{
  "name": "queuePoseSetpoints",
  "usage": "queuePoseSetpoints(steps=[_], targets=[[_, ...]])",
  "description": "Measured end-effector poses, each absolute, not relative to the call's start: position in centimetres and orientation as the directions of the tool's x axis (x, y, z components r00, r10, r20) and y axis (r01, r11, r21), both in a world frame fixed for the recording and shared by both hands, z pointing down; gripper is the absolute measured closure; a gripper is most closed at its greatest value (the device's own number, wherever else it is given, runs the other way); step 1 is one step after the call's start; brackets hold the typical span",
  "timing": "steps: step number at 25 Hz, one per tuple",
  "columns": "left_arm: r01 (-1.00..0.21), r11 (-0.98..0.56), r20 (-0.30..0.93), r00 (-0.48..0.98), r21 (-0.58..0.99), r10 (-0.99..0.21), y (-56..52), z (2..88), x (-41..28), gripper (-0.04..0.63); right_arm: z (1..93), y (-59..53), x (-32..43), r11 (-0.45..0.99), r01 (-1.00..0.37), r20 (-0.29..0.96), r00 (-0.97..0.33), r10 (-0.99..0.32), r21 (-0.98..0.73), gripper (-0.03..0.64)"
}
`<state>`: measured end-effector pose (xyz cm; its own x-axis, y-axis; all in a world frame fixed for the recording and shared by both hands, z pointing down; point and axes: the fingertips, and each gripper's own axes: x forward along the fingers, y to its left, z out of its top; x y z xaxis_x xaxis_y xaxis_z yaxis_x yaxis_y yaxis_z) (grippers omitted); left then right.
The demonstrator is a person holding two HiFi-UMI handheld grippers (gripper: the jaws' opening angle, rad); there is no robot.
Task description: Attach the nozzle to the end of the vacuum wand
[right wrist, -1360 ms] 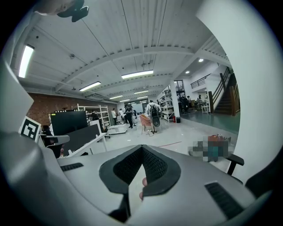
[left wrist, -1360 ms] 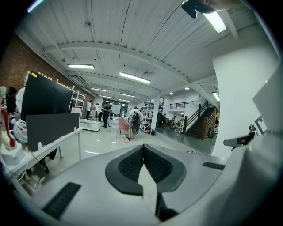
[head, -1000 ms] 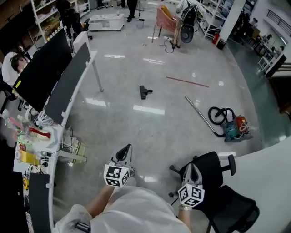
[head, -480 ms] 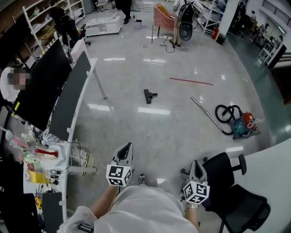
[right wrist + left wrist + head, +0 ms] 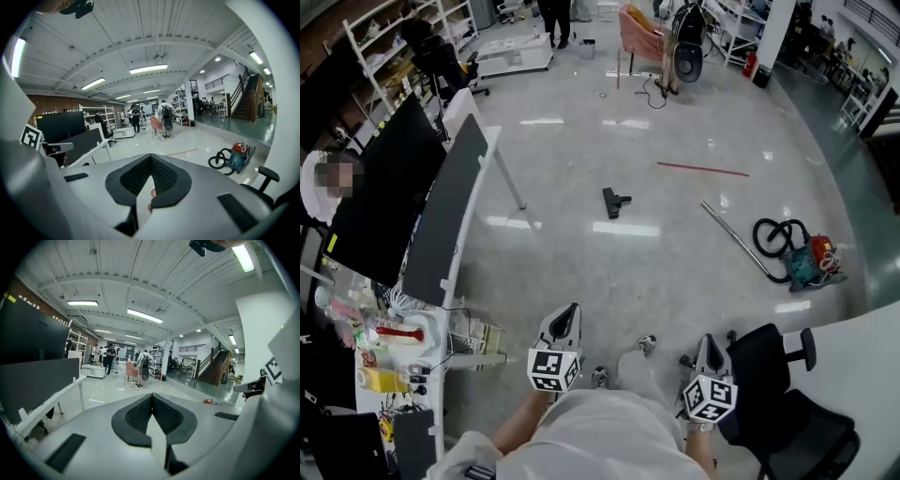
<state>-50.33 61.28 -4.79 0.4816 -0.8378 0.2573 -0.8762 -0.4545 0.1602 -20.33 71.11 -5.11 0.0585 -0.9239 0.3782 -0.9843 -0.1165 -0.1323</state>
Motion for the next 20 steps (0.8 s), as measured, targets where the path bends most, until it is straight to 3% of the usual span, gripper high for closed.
queuePoseSetpoints(steps=[9,20], targets=[[-0.925,-0.359,0.313,0.38,0.125,-0.87,54.5,-3.8,-49.4,0.584,-4.0,61.7,-18.1,-0.04,-0.987,0.387,-0.023,-0.922,-0.154,0.614],[-0.94,-0.322,0.29,0.341,0.112,-0.894,45.7,-5.7,-40.3,0.584,-3.4,52.2,-8.5,-0.008,-0.984,0.396,-0.064,-0.916,-0.178,0.614]])
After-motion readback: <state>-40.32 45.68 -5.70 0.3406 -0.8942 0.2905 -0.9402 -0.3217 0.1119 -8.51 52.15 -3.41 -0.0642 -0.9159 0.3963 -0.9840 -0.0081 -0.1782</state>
